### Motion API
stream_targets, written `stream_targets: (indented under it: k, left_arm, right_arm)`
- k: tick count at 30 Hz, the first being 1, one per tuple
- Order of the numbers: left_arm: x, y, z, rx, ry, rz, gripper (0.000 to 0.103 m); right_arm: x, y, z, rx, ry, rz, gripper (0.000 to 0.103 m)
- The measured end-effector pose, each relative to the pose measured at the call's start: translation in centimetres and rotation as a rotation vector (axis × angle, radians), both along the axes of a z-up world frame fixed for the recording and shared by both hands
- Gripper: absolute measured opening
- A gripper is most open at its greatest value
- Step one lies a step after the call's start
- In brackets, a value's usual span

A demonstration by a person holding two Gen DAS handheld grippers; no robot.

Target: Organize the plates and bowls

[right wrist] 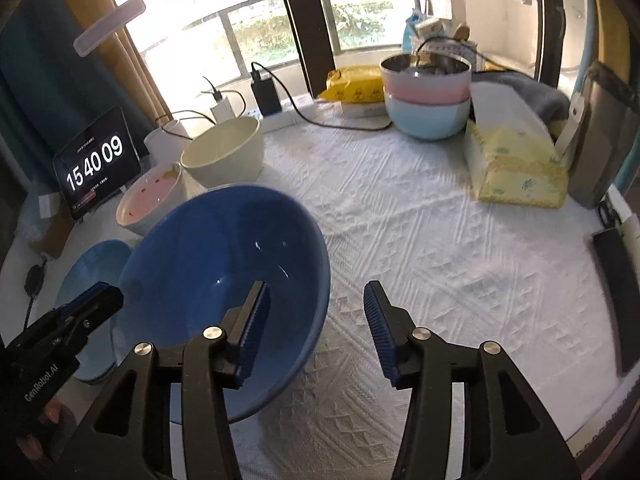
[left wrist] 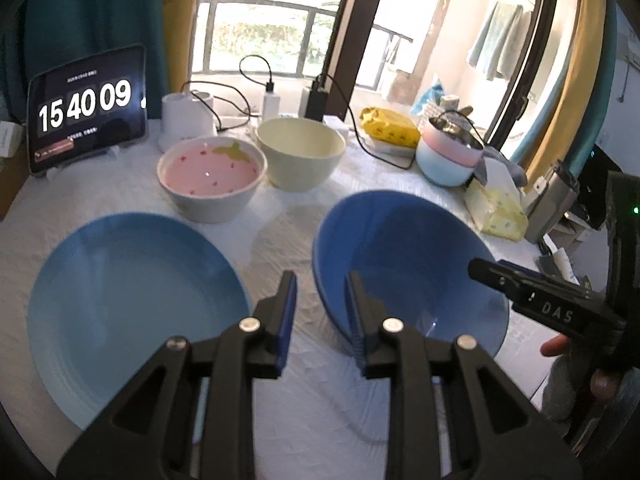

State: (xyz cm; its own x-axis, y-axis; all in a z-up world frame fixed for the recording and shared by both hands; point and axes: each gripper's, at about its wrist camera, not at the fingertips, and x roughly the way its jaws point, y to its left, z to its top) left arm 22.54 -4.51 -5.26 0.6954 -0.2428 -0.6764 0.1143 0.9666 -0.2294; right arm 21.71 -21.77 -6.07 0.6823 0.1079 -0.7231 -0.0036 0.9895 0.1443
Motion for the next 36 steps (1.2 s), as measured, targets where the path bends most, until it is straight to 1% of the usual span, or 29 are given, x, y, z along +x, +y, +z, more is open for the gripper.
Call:
stream_targets:
  k: [4,7,9,11,18,23,32,36]
  left_arm:
    - [0.0,0.8,1.1,0.005,-0.015,0.01,0.027]
    - [0.1,1.4,2.0,0.009,-0.025,0.013,0.03]
    - [0.3,1.8,2.5,0.011,-0.029,0.009,0.039]
    - [0.3,2.5,3.1,0.004,-0.04,0.013,0.046]
    - [1.2,5.0,5.2,0.009,-0.072,0.026,0.046]
    - [2.3,7.2,6.1,0.025,-0.087,0.021,0.046]
    - [4.7,10.7,6.1,0.037,-0.06,-0.014,0.046]
    - [5.8,11.8,5.9,0.054,-0.053,-0.025,0.046]
  right_arm:
    - [-0.2,0.5,1.4,-0.017,-0.028,0.0,0.052]
    - [-0.2,1.2,2.4,-0.019,-0.044,0.005,0.052]
    - [0.0,1.6,3.0,-0.018,-0.05,0.009,0.052]
    - [0.1,2.1,3.6,-0.018,-0.057,0.013,0.052]
    - [1.0,4.5,5.7,-0.017,-0.08,0.036,0.052]
    - [1.9,6.5,6.8,-0.007,-0.09,0.049,0.052]
    - [4.2,10.4,7.9,0.011,-0.097,0.063,0.052]
    - [5.5,11.8,7.9,0.017,-0.082,0.062,0.052]
